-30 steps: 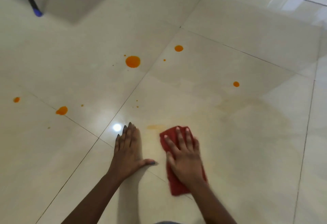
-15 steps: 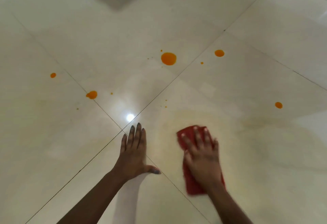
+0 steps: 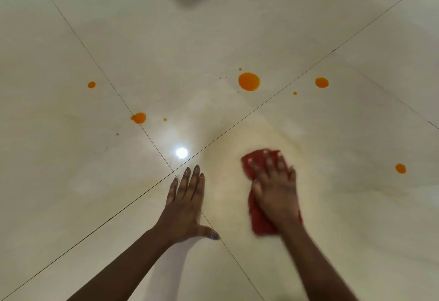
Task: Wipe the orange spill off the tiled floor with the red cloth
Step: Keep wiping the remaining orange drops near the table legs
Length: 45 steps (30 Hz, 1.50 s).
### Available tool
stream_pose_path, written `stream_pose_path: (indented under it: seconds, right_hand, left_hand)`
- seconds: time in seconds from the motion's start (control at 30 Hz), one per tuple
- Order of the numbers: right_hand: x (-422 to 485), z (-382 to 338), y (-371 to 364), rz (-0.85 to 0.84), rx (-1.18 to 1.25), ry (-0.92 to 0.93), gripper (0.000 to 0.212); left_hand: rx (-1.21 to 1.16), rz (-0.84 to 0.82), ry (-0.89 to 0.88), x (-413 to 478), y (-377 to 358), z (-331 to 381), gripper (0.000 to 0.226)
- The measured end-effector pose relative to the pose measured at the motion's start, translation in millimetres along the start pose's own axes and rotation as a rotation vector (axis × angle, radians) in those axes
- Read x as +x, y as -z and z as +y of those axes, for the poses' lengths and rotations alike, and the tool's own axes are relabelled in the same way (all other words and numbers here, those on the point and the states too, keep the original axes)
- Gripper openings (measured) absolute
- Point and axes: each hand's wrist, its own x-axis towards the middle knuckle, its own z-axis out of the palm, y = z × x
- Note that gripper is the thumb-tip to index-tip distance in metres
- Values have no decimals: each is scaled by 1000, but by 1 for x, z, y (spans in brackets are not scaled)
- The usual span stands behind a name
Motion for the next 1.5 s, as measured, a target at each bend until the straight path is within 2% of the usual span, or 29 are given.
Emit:
stream_pose_path:
  seconds: [0.1,0.17,0.23,0.27,0.33,0.4,0.47,0.53,0.57,0.63,0.73,0.77,0.87,0.93,1.0,1.07,1.13,1.17,1.23,1.3,1.4,1.5]
  right_hand:
    - [60,-8,12,-62,19,-180,54]
    - [68,-43,6,-96,39,-60,56]
    - [39,-65,-2,-117,58,123,55]
    - [16,-62,-6,-112,45,157,55]
    - [-27,-29,-9,-45,38,67,56]
    - [-52,21,0,-8,8,-112,55]
    - [-46,73,10,15,-39,-286,52]
    - [-14,100,19,-30,-32,-404,53]
    - [0,103,22,-39,-22,-429,54]
    - [12,90,21,-77,-14,-361,55]
    - [-40,81,9,-64,-27,-169,55]
    - [-67,90,6,-29,-30,-175,56]
    - [-102,149,17,57,-31,-384,54]
    - [-77,183,29,32,-33,-554,52]
    - [-35,181,32,11,7,-612,54]
    - [-15,150,27,4,3,-471,55]
    - [-34,118,16,9,-2,-281,55]
    - [-52,116,12,31,-20,-247,55]
    - [-81,139,13,74,2,-325,55]
    - [-89,187,20,91,-9,-500,54]
    - [-45,257,42,64,25,-728,53]
    - [23,256,50,50,48,-684,55]
  left_hand:
    - [-1,0,11,0,-1,-2,141]
    - [2,4,-1,0,0,-1,142]
    - [-40,18,8,-1,2,1,142]
    - [-55,28,17,0,3,4,142]
    - [-32,42,-5,5,5,13,143]
    - [22,49,-70,20,6,31,144]
    - [65,59,-151,39,10,54,143]
    - [93,63,-231,60,15,76,138]
    - [111,70,-269,70,17,89,137]
    - [135,79,-307,85,21,104,136]
    - [118,62,-329,101,22,122,137]
    - [112,50,-336,104,20,126,137]
    - [123,22,-334,108,9,139,138]
    - [153,23,-310,110,4,143,138]
    - [166,21,-303,110,4,142,138]
    - [185,17,-309,109,5,142,139]
    - [189,21,-307,109,9,145,142]
    - [176,17,-309,114,13,150,143]
    - [139,-5,-302,125,20,158,146]
    - [152,-39,-303,134,24,165,146]
    - [193,-25,-291,140,18,167,140]
    - [195,-30,-291,140,16,167,138]
